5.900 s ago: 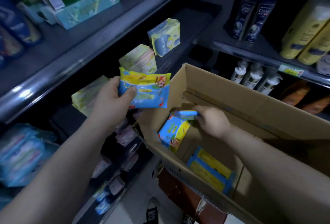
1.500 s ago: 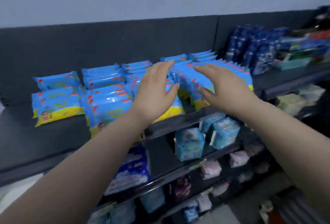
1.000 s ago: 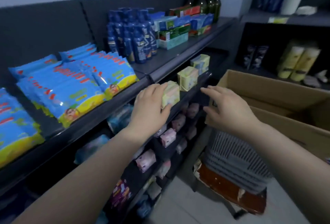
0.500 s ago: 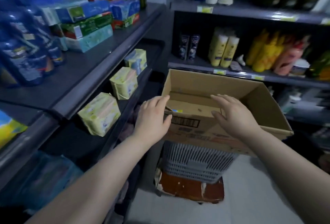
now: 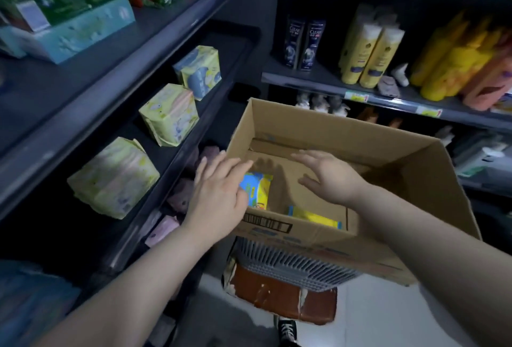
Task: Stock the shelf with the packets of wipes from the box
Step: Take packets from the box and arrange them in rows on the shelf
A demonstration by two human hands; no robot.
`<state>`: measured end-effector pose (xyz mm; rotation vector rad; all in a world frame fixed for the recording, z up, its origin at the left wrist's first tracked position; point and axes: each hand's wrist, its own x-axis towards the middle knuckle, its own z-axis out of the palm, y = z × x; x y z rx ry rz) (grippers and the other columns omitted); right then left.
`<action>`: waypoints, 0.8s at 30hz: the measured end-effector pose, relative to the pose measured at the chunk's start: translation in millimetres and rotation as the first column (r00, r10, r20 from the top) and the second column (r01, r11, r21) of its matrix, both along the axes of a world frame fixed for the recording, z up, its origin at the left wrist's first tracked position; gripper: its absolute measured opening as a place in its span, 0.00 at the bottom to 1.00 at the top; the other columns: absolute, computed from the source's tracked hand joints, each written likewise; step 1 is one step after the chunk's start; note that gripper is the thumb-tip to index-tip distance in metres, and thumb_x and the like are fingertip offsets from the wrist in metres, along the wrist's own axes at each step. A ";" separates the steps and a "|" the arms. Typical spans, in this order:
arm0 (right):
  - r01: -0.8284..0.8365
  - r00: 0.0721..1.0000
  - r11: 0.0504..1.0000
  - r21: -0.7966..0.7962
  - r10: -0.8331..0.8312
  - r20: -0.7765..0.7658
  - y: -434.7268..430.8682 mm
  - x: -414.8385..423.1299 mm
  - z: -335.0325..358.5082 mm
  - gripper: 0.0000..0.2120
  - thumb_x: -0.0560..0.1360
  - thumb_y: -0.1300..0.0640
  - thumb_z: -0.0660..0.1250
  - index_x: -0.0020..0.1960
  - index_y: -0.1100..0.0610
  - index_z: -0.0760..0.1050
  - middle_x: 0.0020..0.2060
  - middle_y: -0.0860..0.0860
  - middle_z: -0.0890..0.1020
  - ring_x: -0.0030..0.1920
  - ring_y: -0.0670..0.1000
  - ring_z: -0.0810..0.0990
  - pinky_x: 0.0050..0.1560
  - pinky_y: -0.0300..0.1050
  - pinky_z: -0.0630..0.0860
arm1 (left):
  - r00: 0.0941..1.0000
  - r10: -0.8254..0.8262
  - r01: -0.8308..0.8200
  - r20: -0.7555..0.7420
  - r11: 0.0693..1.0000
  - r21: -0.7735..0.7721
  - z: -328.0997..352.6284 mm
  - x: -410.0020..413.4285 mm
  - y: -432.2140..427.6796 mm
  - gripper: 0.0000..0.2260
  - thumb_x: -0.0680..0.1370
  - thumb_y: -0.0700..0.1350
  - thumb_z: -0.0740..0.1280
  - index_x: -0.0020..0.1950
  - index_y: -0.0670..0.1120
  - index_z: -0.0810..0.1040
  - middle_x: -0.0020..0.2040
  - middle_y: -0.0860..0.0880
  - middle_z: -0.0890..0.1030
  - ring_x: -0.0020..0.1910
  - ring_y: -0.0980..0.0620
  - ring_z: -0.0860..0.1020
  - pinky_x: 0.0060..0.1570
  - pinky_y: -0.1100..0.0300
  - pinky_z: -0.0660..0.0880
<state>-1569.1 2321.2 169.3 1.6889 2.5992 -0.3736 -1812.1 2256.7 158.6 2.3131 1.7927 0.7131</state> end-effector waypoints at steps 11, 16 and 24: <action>-0.380 0.918 0.898 -0.223 0.395 0.025 65.4 -65.5 -109.9 0.39 0.72 0.37 0.64 0.76 0.52 0.54 0.76 0.55 0.56 0.73 0.57 0.59 0.71 0.47 0.59 | 0.995 0.071 -0.076 -0.065 0.993 -0.089 4.0 0.7 0.7 0.29 0.68 0.45 0.51 0.68 0.45 0.73 0.65 0.46 0.75 0.72 0.45 0.62 0.74 0.47 0.45; -0.169 0.986 0.957 -0.235 0.161 -0.055 71.7 -82.1 -118.4 0.50 0.60 0.38 0.75 0.73 0.54 0.58 0.66 0.56 0.69 0.65 0.59 0.69 0.64 0.51 0.67 | 0.994 0.061 -0.068 -0.088 0.995 -0.077 6.6 9.3 -0.7 0.26 0.70 0.44 0.52 0.66 0.46 0.75 0.64 0.48 0.76 0.72 0.43 0.64 0.72 0.40 0.47; -0.182 0.761 0.811 -0.556 -0.242 -0.602 75.9 -25.0 -49.7 0.08 0.68 0.64 0.75 0.43 0.57 0.77 0.37 0.51 0.81 0.31 0.42 0.79 0.35 0.38 0.73 | 0.983 0.130 -0.138 -0.129 0.989 -0.055 26.3 19.8 17.1 0.23 0.74 0.46 0.54 0.69 0.48 0.71 0.64 0.49 0.77 0.70 0.47 0.67 0.72 0.45 0.49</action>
